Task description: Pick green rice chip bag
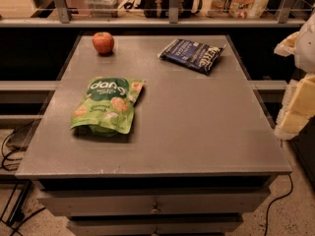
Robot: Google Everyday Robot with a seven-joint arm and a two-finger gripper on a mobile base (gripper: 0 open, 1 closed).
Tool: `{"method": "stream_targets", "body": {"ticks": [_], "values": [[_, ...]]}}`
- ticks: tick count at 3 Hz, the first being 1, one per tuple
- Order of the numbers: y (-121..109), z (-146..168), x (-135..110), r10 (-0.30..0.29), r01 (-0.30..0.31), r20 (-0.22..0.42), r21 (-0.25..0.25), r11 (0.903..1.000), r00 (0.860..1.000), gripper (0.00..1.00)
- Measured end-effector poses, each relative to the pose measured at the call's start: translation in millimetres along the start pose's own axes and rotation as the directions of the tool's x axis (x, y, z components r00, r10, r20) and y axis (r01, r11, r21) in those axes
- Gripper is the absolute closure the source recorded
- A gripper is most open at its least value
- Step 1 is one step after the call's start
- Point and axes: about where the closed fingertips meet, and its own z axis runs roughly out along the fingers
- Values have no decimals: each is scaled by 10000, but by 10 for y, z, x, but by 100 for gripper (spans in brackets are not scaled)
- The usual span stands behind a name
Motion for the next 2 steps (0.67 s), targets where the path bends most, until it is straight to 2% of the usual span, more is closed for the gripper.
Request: {"method": "stream_targets", "body": {"ticks": [1, 2], "values": [[0, 0, 0, 0, 0, 1, 2, 10000, 10000, 0], [-8, 50, -103, 95, -96, 643, 15, 10000, 9979, 0]]}}
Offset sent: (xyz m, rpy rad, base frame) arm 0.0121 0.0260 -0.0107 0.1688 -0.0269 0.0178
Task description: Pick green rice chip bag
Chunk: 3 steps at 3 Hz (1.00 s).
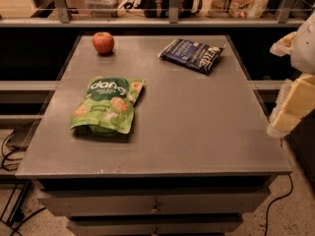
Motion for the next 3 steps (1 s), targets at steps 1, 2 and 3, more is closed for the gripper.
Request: {"method": "stream_targets", "body": {"ticks": [1, 2, 3], "values": [[-4, 77, -189, -44, 45, 1225, -9, 10000, 9925, 0], [42, 207, -520, -502, 586, 2867, -207, 9981, 9567, 0], [213, 434, -960, -847, 1021, 3635, -291, 9943, 9277, 0]]}}
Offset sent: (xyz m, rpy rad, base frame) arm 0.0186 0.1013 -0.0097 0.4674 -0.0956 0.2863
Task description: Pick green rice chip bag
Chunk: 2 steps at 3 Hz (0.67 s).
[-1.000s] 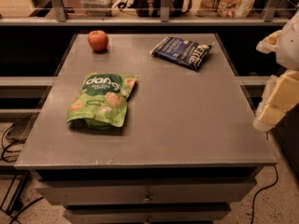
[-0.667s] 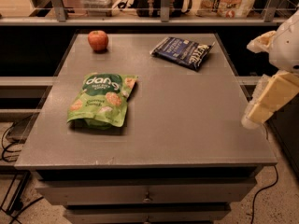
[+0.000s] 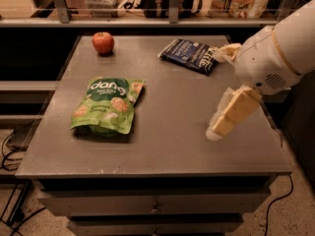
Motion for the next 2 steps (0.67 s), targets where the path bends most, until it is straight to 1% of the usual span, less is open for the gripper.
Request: {"method": "stream_targets", "body": {"ticks": [1, 2], "values": [[15, 54, -5, -3, 3, 7, 3, 10000, 10000, 0], [33, 172, -82, 99, -99, 100, 16, 9999, 9999, 0]]}}
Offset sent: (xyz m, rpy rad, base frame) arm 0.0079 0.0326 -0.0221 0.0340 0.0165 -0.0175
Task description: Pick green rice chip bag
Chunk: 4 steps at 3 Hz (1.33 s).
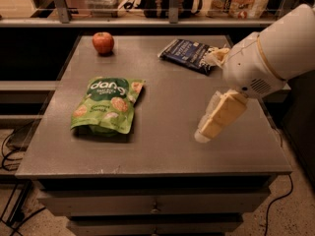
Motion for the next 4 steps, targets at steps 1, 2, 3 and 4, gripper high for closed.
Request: {"method": "stream_targets", "body": {"ticks": [1, 2, 3, 4], "values": [[3, 304, -218, 111, -81, 810, -374, 9993, 9967, 0], [27, 671, -446, 514, -346, 1713, -994, 9944, 9839, 0], [66, 988, -655, 954, -645, 2371, -1348, 9888, 9668, 0], [169, 1287, -917, 1593, -1190, 2946, -1500, 9815, 9422, 0]]}}
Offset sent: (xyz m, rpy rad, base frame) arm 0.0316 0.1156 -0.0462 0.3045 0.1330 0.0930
